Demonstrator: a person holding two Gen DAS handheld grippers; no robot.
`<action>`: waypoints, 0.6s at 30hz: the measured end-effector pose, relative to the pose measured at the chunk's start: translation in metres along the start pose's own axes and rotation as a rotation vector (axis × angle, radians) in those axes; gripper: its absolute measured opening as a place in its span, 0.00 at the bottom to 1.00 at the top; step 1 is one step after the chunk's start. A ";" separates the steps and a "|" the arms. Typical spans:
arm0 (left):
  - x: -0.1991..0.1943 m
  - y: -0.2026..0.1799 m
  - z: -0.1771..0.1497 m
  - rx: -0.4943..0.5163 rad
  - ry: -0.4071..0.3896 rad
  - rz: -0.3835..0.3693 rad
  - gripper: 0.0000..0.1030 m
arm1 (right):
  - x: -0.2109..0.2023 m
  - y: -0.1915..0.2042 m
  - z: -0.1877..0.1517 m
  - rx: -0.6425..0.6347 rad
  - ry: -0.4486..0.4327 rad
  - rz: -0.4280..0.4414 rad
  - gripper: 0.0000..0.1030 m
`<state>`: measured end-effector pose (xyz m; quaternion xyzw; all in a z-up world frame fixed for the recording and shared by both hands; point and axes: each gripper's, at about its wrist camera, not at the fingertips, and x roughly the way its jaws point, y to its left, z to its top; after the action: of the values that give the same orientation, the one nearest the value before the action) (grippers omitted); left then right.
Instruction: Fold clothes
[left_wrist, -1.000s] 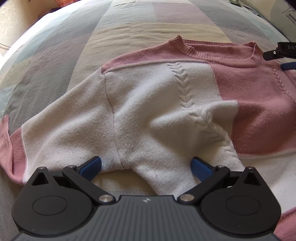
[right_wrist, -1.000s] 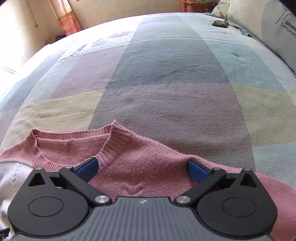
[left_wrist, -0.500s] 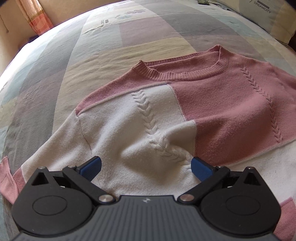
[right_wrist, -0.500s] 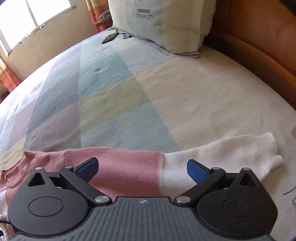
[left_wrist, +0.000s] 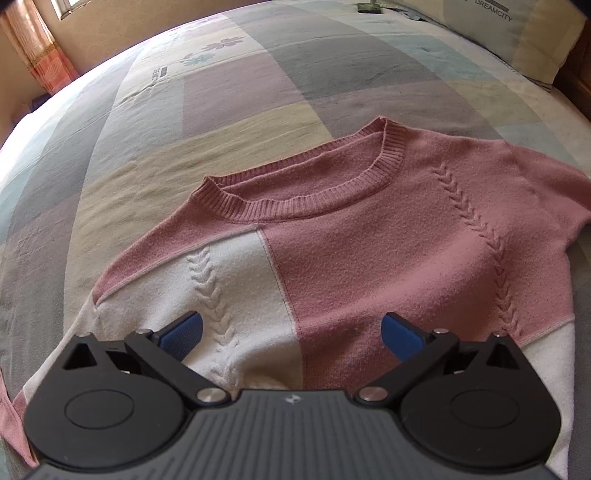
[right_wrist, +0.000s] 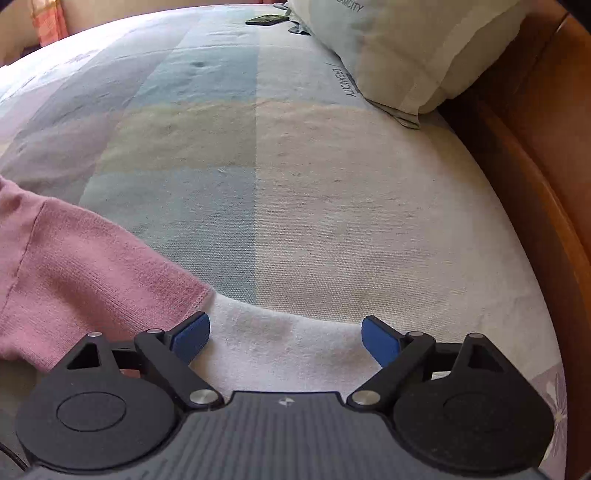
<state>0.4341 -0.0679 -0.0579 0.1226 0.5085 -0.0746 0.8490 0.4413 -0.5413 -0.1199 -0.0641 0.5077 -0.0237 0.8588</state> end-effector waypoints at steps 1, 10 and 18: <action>0.000 -0.004 0.002 0.016 -0.003 -0.004 0.99 | 0.002 -0.002 0.000 -0.045 0.007 -0.004 0.87; 0.009 -0.031 0.015 0.051 0.001 -0.052 0.99 | 0.012 -0.027 0.007 -0.276 0.077 0.161 0.41; 0.007 -0.042 0.023 0.068 -0.012 -0.065 0.99 | 0.002 -0.019 0.002 -0.263 0.018 -0.023 0.07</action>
<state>0.4466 -0.1144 -0.0589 0.1342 0.5042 -0.1200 0.8446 0.4445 -0.5597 -0.1178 -0.1818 0.5134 0.0329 0.8380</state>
